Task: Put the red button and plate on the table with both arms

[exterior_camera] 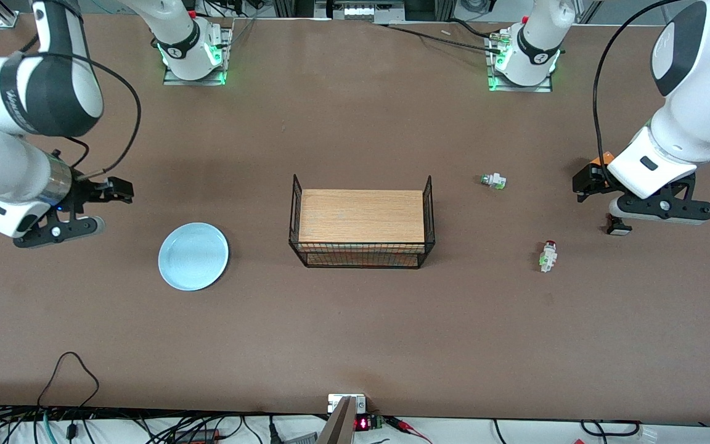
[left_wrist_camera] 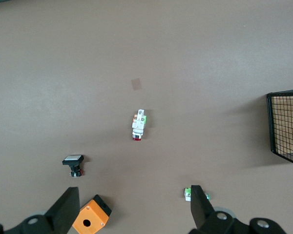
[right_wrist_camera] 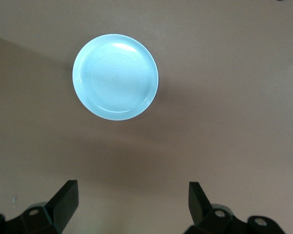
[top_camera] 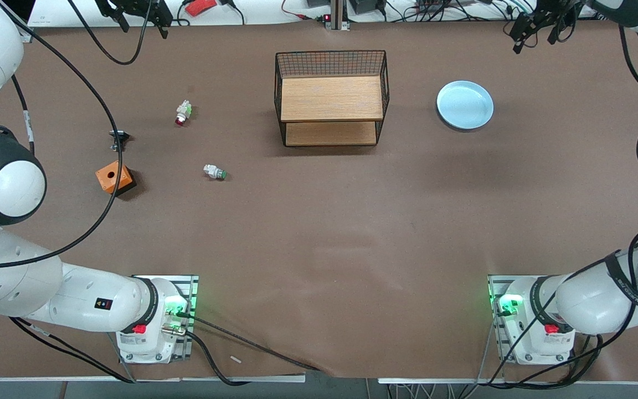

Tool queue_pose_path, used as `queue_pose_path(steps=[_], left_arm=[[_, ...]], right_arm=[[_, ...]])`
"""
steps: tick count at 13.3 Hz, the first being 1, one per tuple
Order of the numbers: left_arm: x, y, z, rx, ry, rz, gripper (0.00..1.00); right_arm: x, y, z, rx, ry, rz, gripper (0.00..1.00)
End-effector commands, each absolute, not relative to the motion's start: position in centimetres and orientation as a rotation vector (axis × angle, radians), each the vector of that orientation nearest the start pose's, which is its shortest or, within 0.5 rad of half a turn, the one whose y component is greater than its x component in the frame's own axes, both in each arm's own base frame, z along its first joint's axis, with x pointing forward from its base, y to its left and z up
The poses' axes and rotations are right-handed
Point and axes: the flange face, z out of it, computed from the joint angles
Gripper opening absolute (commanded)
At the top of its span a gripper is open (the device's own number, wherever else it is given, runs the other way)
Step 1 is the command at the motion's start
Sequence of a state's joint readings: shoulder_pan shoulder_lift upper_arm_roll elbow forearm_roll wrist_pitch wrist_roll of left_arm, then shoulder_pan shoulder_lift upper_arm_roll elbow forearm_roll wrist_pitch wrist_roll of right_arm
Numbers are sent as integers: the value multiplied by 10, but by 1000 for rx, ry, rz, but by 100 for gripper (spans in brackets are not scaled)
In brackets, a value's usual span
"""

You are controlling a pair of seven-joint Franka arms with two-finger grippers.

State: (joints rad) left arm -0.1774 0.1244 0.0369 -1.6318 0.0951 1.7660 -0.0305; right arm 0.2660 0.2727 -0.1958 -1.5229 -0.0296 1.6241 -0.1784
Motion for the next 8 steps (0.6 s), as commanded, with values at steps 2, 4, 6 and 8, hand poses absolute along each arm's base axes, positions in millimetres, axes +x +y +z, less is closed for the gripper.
queue_pose_path(steps=[2, 4, 6, 8], left_arm=[[596, -79, 549, -3063, 225, -20, 100], [596, -79, 549, -3063, 225, -20, 100], [595, -79, 550, -3063, 225, -20, 100], [595, -79, 550, -3063, 225, -15, 100]], right_arm=[[611, 47, 537, -3182, -404, 233, 100], [610, 47, 558, -3188, -397, 162, 100], [608, 43, 577, -3233, -406, 136, 100], [602, 40, 585, -3247, -401, 160, 100]])
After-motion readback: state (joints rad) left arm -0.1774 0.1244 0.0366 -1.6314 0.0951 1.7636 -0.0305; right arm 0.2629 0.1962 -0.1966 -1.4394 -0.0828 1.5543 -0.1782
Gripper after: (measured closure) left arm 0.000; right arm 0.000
